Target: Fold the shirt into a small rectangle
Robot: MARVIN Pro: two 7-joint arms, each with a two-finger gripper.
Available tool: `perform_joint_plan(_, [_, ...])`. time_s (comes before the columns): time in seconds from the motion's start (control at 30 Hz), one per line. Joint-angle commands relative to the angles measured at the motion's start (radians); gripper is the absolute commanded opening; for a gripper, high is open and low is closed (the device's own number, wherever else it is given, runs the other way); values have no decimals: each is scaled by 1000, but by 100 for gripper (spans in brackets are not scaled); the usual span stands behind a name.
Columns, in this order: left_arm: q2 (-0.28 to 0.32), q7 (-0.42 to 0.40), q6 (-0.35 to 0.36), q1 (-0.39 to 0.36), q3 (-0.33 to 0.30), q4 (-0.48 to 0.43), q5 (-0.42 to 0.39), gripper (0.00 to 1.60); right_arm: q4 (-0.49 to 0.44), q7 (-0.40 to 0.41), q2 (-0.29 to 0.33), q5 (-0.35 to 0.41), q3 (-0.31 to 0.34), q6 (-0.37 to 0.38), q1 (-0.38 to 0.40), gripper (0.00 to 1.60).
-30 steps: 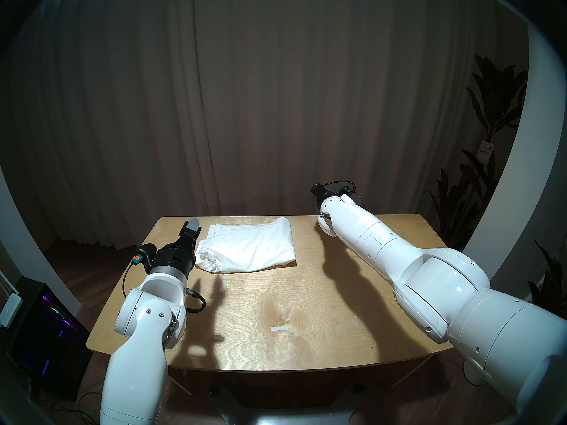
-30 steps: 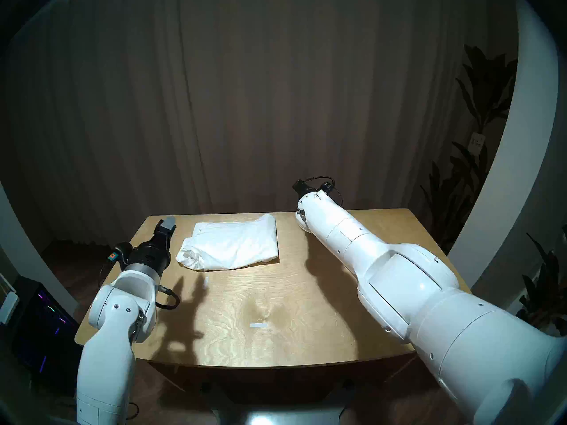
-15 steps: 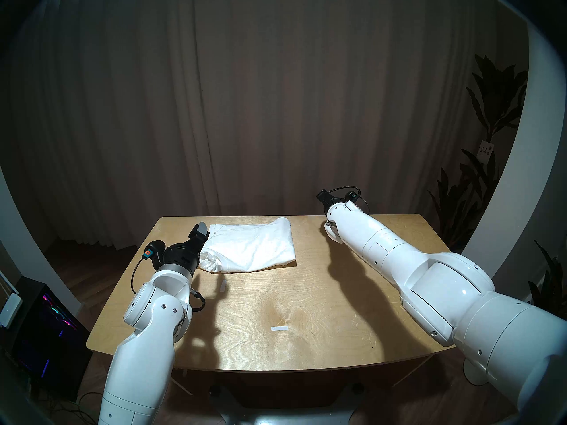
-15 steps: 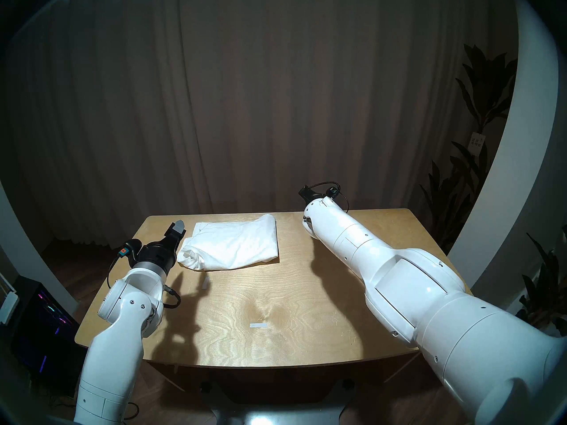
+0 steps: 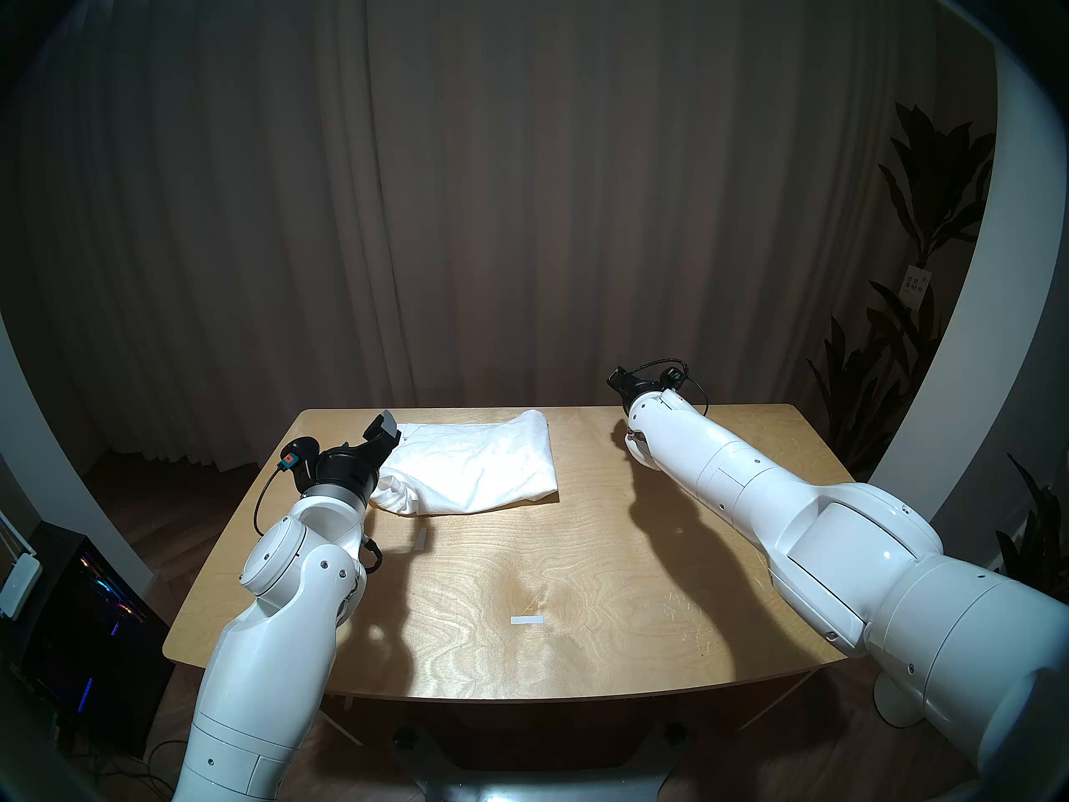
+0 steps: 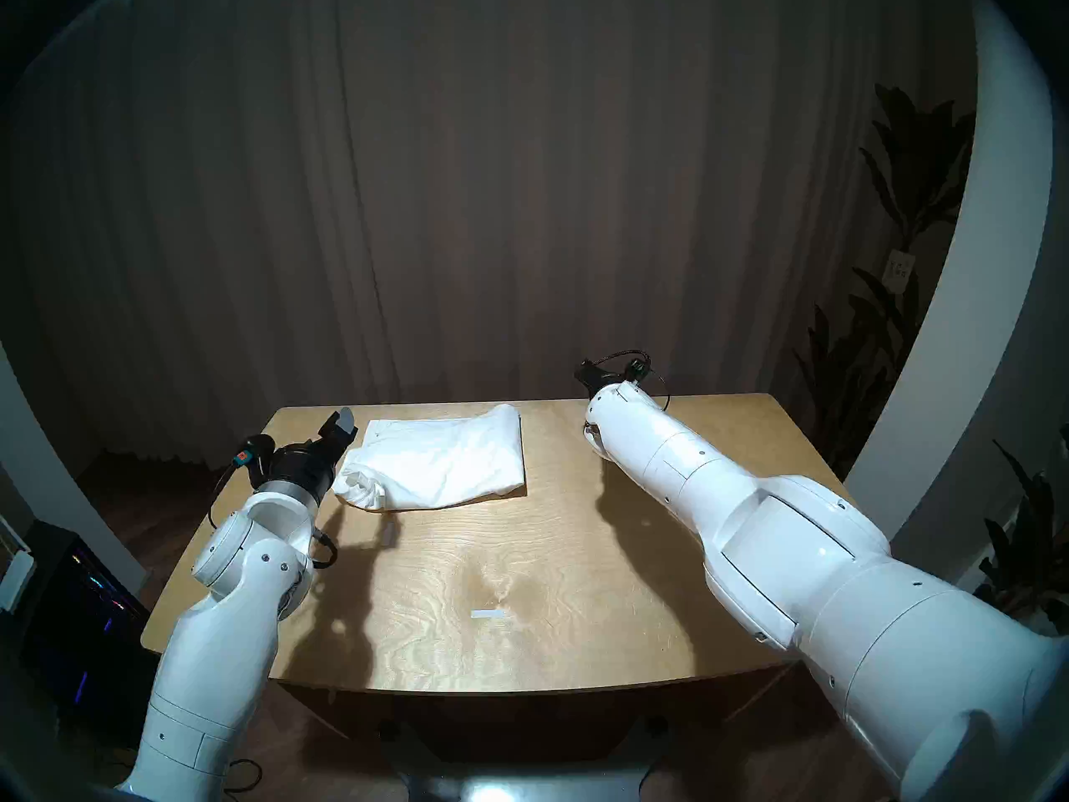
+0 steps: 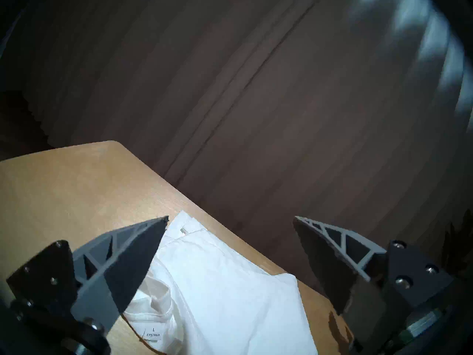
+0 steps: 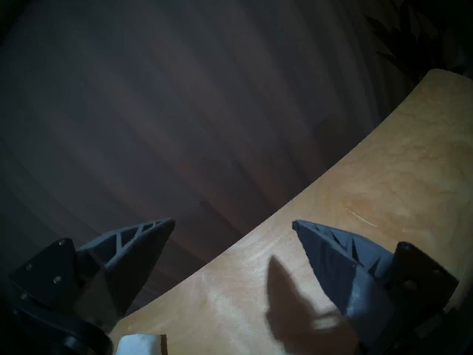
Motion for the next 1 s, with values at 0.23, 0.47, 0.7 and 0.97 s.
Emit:
perform_joint_plan(0.23, [41,-7,-8,-90,35,31,88,160,-40,27,32,-37,-35,-7,8,160])
perform_joint_plan(0.47, [56,-7,-8,-116,57,60,127,160,-52,37,48,-51,-54,-7,4,160])
perform_joint_plan(0.7, [70,-8,-10,-143,78,94,166,160,-65,48,62,-62,-72,-7,-1,160])
perform_joint_plan(0.97, [87,-10,-13,-176,102,134,209,160,-80,61,79,-77,-92,-7,-8,160])
